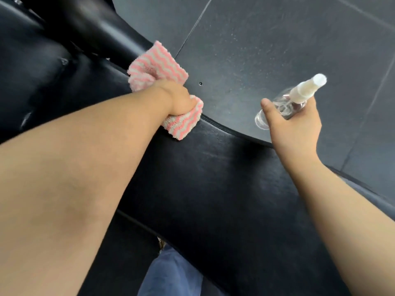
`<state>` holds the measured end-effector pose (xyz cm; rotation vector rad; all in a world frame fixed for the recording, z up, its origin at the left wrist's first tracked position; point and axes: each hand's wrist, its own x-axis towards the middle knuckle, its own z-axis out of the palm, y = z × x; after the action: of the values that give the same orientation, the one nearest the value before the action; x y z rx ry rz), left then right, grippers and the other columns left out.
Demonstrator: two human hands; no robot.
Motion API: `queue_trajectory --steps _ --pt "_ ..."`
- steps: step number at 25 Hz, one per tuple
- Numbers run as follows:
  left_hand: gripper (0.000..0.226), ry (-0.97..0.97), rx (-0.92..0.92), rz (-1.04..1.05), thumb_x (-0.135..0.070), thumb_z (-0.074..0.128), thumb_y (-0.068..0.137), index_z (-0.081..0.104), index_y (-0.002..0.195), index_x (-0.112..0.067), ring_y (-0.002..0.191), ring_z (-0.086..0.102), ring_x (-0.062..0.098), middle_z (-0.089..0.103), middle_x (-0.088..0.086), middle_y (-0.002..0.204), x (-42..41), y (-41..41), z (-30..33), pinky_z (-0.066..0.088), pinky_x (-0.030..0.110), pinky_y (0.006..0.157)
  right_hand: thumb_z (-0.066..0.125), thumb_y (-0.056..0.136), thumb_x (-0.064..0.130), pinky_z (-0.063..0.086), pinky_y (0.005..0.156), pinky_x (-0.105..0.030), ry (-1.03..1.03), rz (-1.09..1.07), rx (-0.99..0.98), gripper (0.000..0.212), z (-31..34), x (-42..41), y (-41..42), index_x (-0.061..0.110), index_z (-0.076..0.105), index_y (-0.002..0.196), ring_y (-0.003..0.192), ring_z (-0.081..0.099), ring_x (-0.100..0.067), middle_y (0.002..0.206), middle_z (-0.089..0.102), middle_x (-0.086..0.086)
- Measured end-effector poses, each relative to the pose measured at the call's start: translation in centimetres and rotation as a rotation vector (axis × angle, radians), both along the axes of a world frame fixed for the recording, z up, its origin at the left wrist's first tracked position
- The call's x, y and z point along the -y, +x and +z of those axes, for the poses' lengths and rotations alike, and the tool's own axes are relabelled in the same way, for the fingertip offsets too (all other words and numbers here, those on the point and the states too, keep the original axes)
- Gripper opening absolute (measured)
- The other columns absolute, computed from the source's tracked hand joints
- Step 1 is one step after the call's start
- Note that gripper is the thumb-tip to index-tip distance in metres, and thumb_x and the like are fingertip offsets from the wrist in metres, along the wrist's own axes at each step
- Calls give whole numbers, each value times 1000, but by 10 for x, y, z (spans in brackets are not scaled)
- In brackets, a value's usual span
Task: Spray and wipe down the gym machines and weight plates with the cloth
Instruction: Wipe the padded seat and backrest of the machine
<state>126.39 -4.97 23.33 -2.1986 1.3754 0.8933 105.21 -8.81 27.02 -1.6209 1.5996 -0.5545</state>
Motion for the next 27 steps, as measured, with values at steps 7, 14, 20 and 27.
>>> queue_trajectory --steps 7,14,20,27 --pt "34 303 -367 -121 -20 38 96 67 81 -11 55 55 12 53 -4 35 22 -90 20 33 25 46 69 81 39 33 61 2 11 -76 5 30 -3 -7 -34 30 45 97 77 50 3 79 50 24" --pt "42 -370 -301 -196 -49 12 98 35 133 -47 126 44 28 55 0 122 -34 -114 12 26 43 106 66 83 38 31 59 0 -2 -68 -49 29 7 -25 -40 26 44 97 73 46 -2 77 46 23" --pt "51 -425 -159 -295 -43 11 97 9 147 -37 146 0 27 4 -3 159 -171 -148 -11 -7 51 114 65 82 44 32 63 -21 86 158 -75 32 9 -64 -15 23 47 98 79 49 -9 76 49 19" --pt "46 -531 -144 361 -43 30 93 58 125 -28 130 38 20 51 -4 138 -274 -267 -3 35 43 104 67 81 38 35 52 -6 147 413 -79 28 11 -116 -6 21 47 91 63 48 5 72 52 15"
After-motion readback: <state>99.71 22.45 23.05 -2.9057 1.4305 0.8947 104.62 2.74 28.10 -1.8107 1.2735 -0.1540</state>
